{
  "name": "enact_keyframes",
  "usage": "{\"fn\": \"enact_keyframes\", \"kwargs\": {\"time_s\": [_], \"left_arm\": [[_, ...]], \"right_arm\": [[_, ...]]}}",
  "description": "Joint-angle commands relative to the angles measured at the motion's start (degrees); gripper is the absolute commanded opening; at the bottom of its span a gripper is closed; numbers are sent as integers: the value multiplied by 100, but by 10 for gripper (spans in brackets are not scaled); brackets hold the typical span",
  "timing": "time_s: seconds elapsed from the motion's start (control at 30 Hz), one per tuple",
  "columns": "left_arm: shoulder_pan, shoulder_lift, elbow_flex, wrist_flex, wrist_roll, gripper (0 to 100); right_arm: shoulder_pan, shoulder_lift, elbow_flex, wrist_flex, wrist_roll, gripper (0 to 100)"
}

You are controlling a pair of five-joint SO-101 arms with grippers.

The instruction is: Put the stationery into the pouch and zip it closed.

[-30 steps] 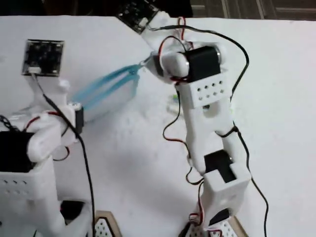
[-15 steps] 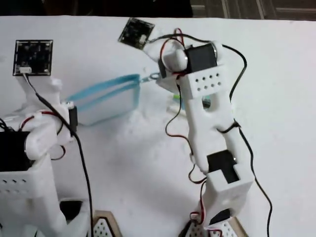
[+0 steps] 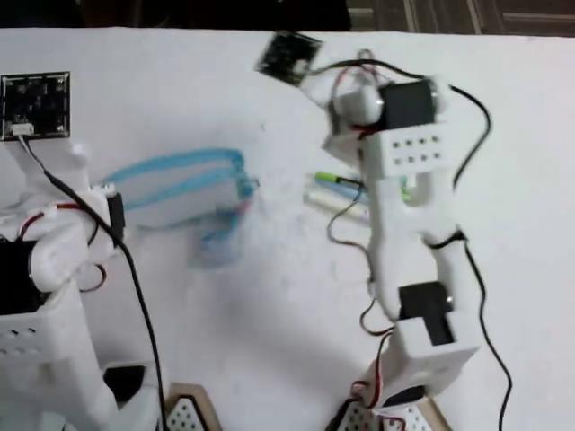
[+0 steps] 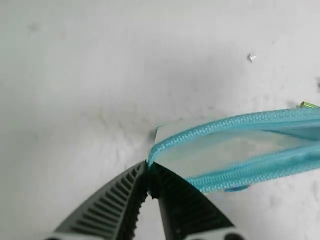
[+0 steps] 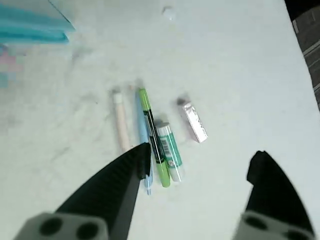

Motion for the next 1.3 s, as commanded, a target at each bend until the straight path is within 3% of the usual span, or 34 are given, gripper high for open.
{"fn": "enact_keyframes", "kwargs": {"time_s": [0.0,0.17,0.43,0.83,0.97,1.03,1.17,1.2,1.27], "left_arm": [[-40,40,9,-123,0,23],[-40,40,9,-105,0,23],[-13,48,18,-105,0,22],[-4,48,18,-97,0,22],[-4,48,18,-97,0,22],[-4,48,18,-97,0,22],[-4,286,18,-88,0,22],[-22,426,9,-70,0,22],[-31,743,-26,26,0,22]], "right_arm": [[505,-119,501,92,738,255],[875,664,1363,-338,1380,278],[488,2158,1319,-453,1705,294],[-110,4708,-1011,-549,1310,313],[-92,5209,-1943,-57,1301,309],[-66,5446,-2286,57,1301,258],[-75,5640,-2681,75,1292,36],[-101,5640,-2743,75,1301,7],[-110,5587,-2857,84,1292,44]]}}
